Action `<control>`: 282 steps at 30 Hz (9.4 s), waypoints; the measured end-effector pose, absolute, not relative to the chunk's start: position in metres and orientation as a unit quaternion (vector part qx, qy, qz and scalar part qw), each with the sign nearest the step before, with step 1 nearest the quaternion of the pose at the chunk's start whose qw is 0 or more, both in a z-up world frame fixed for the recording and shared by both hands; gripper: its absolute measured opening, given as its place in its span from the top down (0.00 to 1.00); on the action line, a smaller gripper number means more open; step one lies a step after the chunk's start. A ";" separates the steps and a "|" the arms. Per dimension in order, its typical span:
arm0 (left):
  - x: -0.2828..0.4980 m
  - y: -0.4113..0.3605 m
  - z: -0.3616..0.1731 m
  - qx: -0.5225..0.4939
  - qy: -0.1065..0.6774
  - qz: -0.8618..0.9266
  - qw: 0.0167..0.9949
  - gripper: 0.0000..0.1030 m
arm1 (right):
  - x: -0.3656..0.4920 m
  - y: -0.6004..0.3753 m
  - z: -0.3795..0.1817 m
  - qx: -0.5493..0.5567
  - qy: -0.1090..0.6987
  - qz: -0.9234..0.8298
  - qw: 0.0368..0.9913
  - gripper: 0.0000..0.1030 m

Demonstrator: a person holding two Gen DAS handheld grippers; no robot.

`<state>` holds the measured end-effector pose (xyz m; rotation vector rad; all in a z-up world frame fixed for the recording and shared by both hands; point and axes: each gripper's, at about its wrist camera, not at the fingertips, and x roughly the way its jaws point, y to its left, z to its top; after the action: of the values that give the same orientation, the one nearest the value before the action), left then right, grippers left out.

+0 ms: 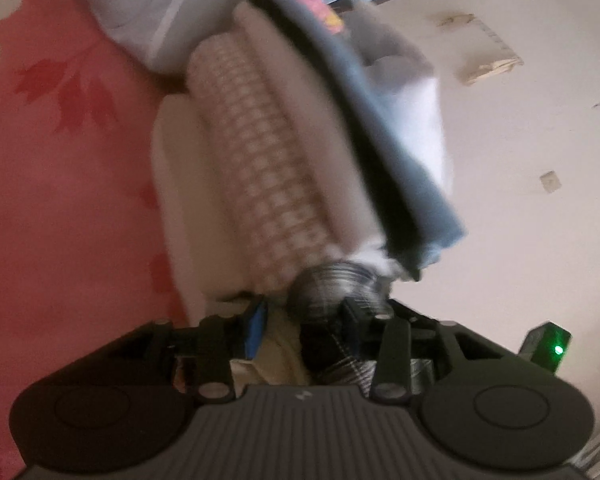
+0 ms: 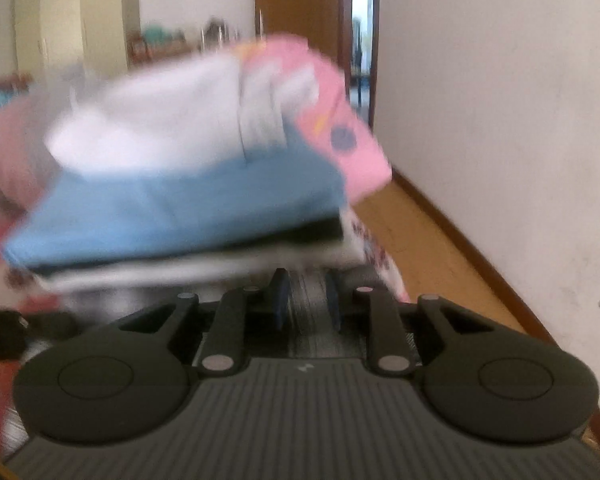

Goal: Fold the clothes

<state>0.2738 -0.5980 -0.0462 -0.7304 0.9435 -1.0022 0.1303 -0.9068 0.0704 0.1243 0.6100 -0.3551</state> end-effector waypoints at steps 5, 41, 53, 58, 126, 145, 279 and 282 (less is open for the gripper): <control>0.275 -0.597 -0.060 -0.333 0.438 -0.445 0.706 0.60 | 0.155 -0.923 0.051 0.071 0.359 -0.167 0.916 0.83; 0.148 -0.566 -0.006 -0.210 0.460 -0.576 0.642 0.54 | -0.109 -0.895 0.011 0.494 0.098 -0.213 0.837 0.41; 0.150 -0.578 -0.004 -0.178 0.450 -0.586 0.649 0.68 | -0.098 -0.884 0.022 0.412 0.155 -0.209 0.873 0.52; 0.147 -0.581 0.002 -0.169 0.446 -0.590 0.652 0.73 | -0.094 -0.884 0.026 0.379 0.165 -0.213 0.886 0.88; -0.007 -0.365 0.113 0.050 0.224 -0.561 0.796 0.02 | -0.205 -0.511 0.053 0.191 0.157 -0.369 0.896 0.01; -0.071 -0.314 0.118 0.086 0.221 -0.447 0.862 0.00 | -0.217 -0.408 0.073 0.115 0.198 -0.473 0.851 0.01; 0.005 -0.367 0.082 0.134 0.258 -0.412 0.864 0.00 | -0.026 -0.571 -0.024 -0.392 0.300 -0.314 0.811 0.75; 0.004 -0.368 0.082 0.135 0.260 -0.413 0.862 0.00 | -0.041 -0.569 -0.028 -0.379 0.297 -0.320 0.816 0.50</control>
<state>0.0037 -0.3682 0.0818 0.2830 0.5446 -0.8671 -0.0413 -0.5686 -0.0277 -0.8076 0.6323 -0.6826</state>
